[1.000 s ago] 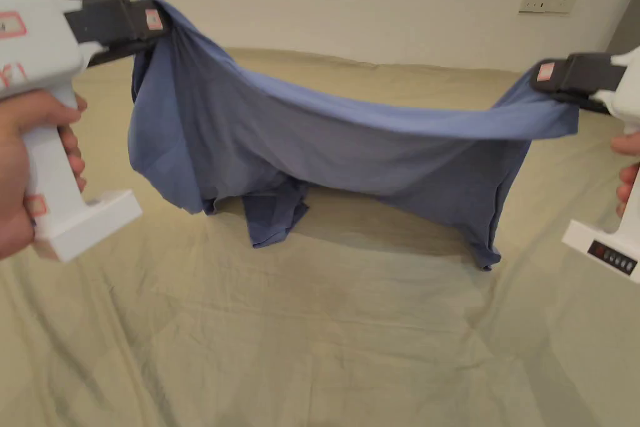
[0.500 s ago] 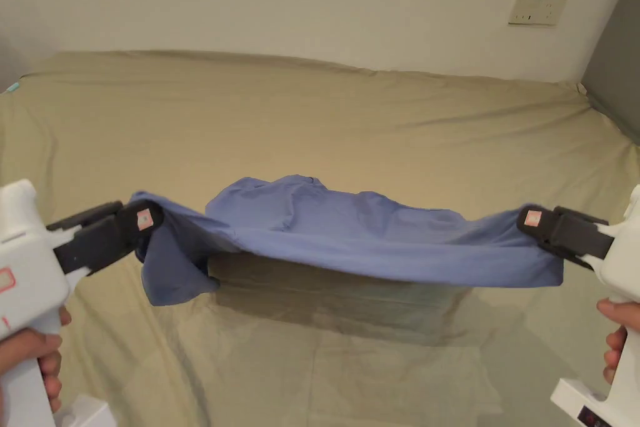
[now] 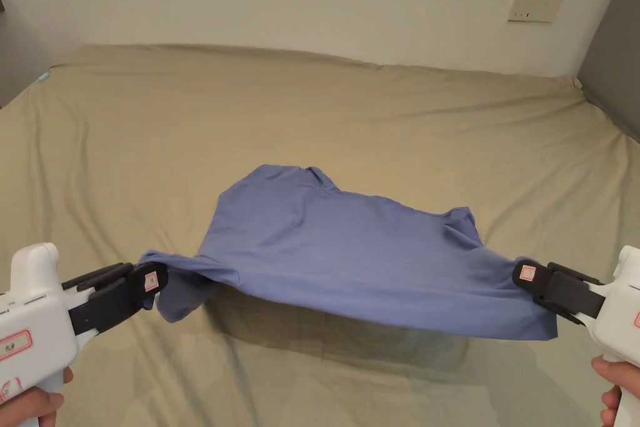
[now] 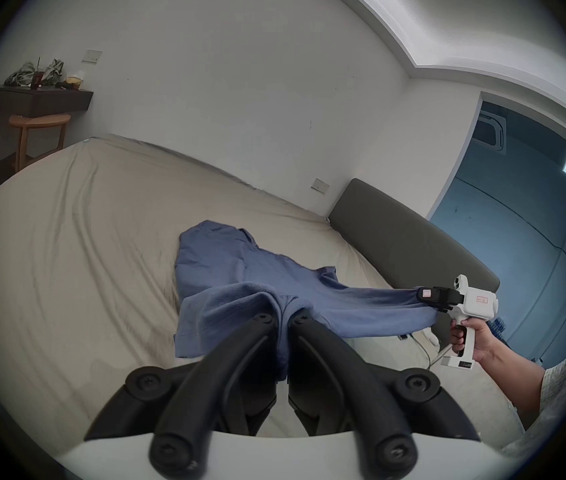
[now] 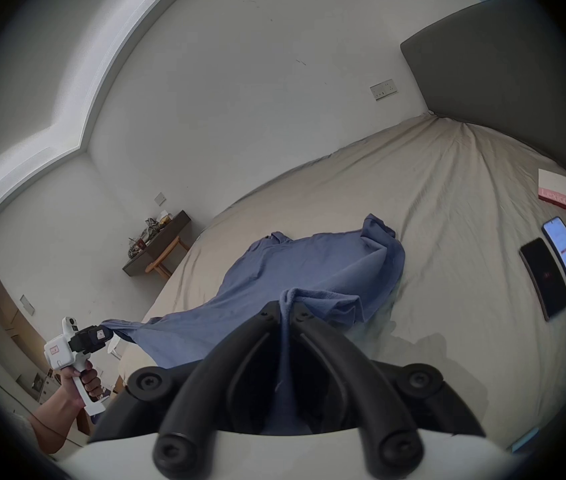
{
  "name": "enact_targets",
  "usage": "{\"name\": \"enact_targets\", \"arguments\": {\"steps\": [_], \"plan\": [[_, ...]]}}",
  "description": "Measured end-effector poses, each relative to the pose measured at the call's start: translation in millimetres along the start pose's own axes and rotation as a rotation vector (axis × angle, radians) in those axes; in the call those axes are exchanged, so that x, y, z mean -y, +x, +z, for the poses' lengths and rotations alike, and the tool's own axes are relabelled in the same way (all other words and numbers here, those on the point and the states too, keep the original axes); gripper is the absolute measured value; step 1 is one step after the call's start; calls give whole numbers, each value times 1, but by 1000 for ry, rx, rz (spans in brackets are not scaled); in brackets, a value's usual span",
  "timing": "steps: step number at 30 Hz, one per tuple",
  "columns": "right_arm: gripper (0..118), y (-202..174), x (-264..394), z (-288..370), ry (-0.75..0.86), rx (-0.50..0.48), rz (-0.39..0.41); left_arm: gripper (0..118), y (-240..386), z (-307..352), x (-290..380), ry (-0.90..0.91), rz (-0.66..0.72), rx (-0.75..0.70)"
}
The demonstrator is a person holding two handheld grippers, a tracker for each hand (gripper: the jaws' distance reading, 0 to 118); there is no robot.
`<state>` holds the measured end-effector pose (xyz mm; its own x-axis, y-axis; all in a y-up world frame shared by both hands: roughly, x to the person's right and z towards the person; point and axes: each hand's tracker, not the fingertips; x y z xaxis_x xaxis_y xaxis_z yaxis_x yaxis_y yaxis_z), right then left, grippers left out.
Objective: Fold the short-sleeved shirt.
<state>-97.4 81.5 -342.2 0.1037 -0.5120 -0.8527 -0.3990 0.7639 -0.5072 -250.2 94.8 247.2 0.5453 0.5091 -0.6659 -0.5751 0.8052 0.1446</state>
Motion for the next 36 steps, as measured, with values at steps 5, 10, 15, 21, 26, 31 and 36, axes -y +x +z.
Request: {"name": "enact_targets", "arguments": {"steps": [5, 10, 15, 21, 26, 31, 36], "plan": [[3, 2, 27, 18, -42, 16, -2, 2, -1, 17, 27, -61, 2, -8], [3, 14, 50, 26, -88, 35, 3, 2, -5, 23, 51, -122, 18, -13], [3, 35, 73, 15, -174, 79, 27, 2, -16, 16, 74, -211, 26, -37], [3, 57, 96, -12, -323, 100, 86, 2, -35, -3, 93, -324, 61, -66], [3, 66, 107, -27, -399, 136, 130, 2, -60, -25, 108, -414, 66, -102], [3, 70, 121, -35, -469, 150, 186, 2, -66, -34, 118, -455, 102, -113], [71, 78, 127, -29, -482, 141, 168, 24, -78, -29, 125, -469, 135, -98]]}}
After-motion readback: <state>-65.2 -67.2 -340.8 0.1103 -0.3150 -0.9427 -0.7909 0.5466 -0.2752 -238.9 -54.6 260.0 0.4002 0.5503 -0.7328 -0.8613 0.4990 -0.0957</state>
